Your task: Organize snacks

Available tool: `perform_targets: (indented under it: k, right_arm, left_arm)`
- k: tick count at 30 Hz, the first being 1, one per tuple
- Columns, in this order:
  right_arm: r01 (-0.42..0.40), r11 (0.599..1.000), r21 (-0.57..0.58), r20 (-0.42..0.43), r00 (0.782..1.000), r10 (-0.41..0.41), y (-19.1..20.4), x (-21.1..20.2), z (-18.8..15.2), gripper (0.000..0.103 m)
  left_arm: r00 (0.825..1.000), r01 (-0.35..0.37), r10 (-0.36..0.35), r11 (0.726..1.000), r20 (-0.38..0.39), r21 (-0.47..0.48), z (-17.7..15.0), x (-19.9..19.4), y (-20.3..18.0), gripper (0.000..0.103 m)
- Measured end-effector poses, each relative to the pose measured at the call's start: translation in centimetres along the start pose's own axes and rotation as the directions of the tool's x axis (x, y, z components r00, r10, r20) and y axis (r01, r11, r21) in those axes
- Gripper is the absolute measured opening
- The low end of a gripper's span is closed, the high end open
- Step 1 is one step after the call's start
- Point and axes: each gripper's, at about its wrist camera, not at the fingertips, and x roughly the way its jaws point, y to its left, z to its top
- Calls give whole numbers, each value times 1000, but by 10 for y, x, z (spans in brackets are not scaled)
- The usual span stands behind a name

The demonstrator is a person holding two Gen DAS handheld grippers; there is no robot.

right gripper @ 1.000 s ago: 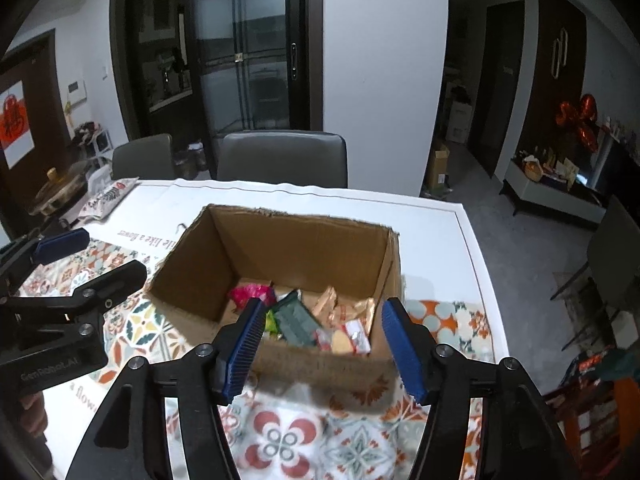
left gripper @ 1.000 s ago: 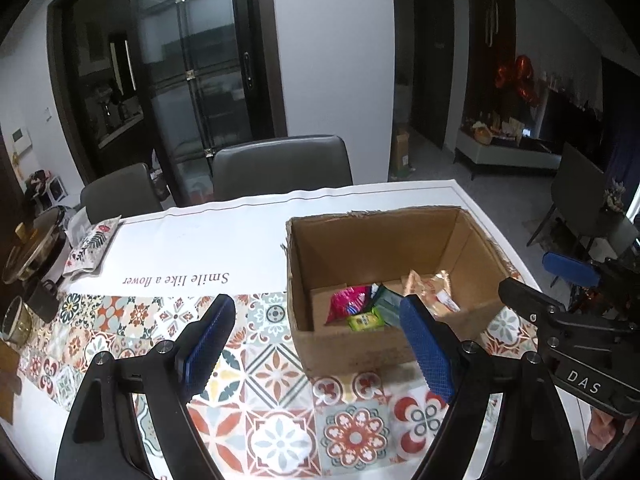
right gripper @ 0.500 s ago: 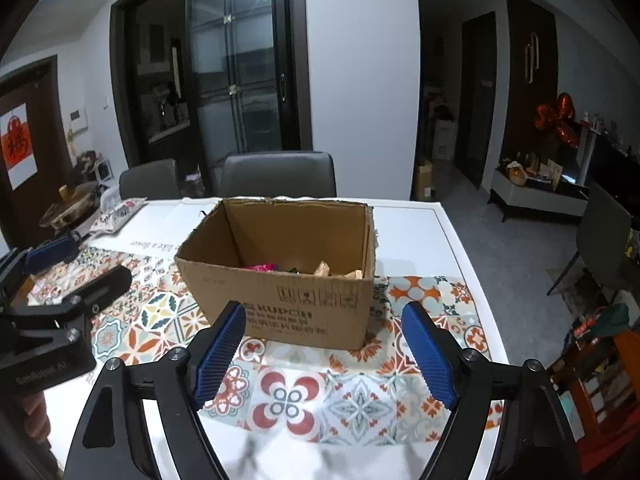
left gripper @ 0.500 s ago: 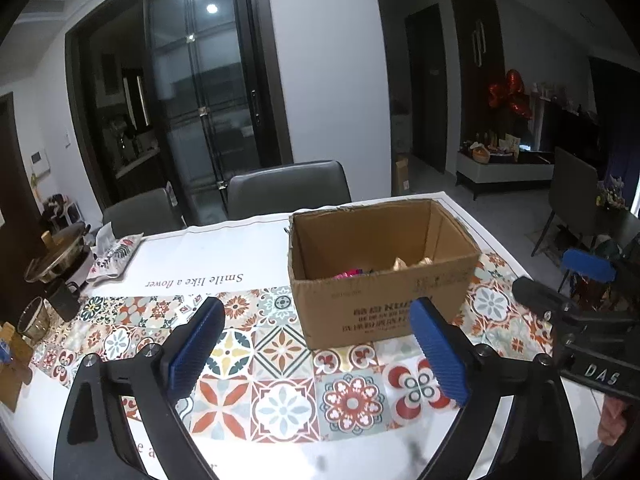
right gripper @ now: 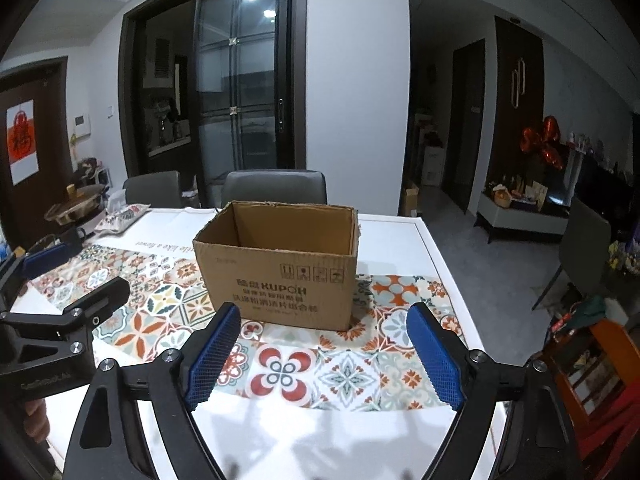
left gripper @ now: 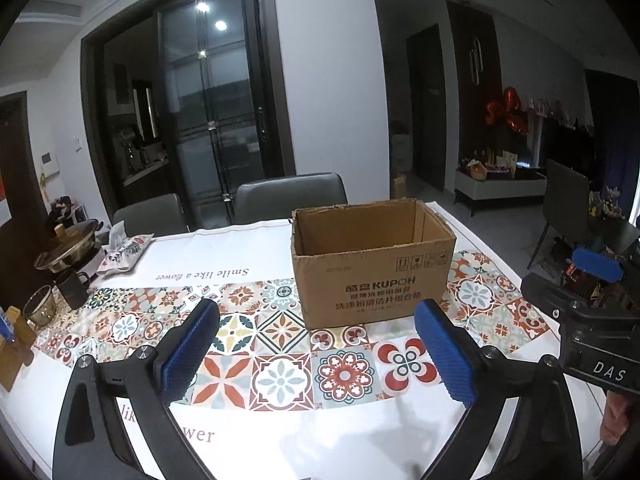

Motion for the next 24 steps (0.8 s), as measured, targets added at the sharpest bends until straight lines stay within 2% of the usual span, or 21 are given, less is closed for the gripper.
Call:
perform_targets:
  k: [6,24]
  right_arm:
    - [-17,999,27,8,1000,16,0,-7,-9,86]
    - [-31,999,22,19,999,30,-1,-19,-17,86]
  left_arm:
    - [1000,-4,4,1000,28,-3,-5,-15,1,101]
    - [1000,7,-7,1000,11,-19,-15,-19,1,102]
